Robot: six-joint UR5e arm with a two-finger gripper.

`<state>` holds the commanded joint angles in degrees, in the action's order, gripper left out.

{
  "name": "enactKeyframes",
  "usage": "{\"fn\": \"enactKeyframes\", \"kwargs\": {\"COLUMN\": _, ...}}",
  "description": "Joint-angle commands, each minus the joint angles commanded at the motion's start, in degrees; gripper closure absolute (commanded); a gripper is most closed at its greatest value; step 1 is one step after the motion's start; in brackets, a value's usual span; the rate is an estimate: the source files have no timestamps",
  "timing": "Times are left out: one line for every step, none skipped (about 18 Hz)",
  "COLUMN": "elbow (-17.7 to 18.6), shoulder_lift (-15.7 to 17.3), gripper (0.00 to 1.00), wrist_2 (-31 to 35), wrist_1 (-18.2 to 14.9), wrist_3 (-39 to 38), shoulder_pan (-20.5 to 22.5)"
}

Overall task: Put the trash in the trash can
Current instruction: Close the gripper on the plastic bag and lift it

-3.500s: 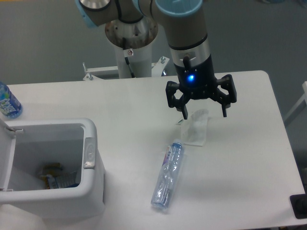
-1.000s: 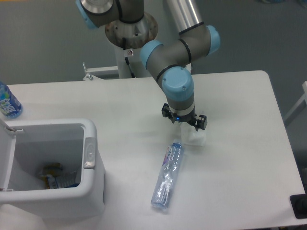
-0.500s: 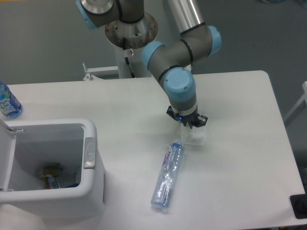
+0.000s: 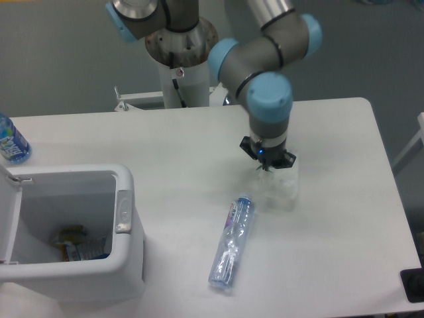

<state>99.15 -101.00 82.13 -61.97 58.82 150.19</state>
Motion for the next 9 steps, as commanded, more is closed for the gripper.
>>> {"fn": "enactKeyframes", "kwargs": {"elbow": -1.7, "shoulder_lift": 0.6, "gripper": 1.0, "wrist_2": -3.9, "wrist_1": 0.0, "wrist_3": -3.2, "shoulder_pan": 0.8}}
{"fn": "enactKeyframes", "kwargs": {"elbow": -3.6, "shoulder_lift": 1.0, "gripper": 1.0, "wrist_2": -7.5, "wrist_1": -0.1, "wrist_3": -6.1, "shoulder_pan": 0.8}}
{"fn": "enactKeyframes", "kwargs": {"elbow": -4.9, "shoulder_lift": 1.8, "gripper": 1.0, "wrist_2": -10.5, "wrist_1": -0.1, "wrist_3": -9.4, "shoulder_pan": 0.9}}
{"fn": "enactKeyframes", "kwargs": {"elbow": -5.9, "shoulder_lift": 2.6, "gripper": 1.0, "wrist_2": -12.6, "wrist_1": 0.0, "wrist_3": -13.3, "shoulder_pan": 0.7}}
{"fn": "enactKeyframes", "kwargs": {"elbow": -7.0, "shoulder_lift": 3.8, "gripper": 1.0, "wrist_2": -14.6, "wrist_1": 0.2, "wrist_3": -17.7, "shoulder_pan": 0.4}}
{"fn": "enactKeyframes", "kwargs": {"elbow": -8.7, "shoulder_lift": 4.5, "gripper": 1.0, "wrist_2": -16.6, "wrist_1": 0.4, "wrist_3": -22.0, "shoulder_pan": -0.2}}
{"fn": "enactKeyframes", "kwargs": {"elbow": -9.9, "shoulder_lift": 5.0, "gripper": 1.0, "wrist_2": -18.5, "wrist_1": 1.0, "wrist_3": -26.2, "shoulder_pan": -0.4}}
{"fn": "enactKeyframes", "kwargs": {"elbow": -10.7, "shoulder_lift": 5.1, "gripper": 1.0, "wrist_2": -19.7, "wrist_1": 1.6, "wrist_3": -30.7, "shoulder_pan": -1.4}}
{"fn": "enactKeyframes", "kwargs": {"elbow": -11.9, "shoulder_lift": 5.0, "gripper": 1.0, "wrist_2": -20.0, "wrist_1": 2.9, "wrist_3": -34.7, "shoulder_pan": -3.0}}
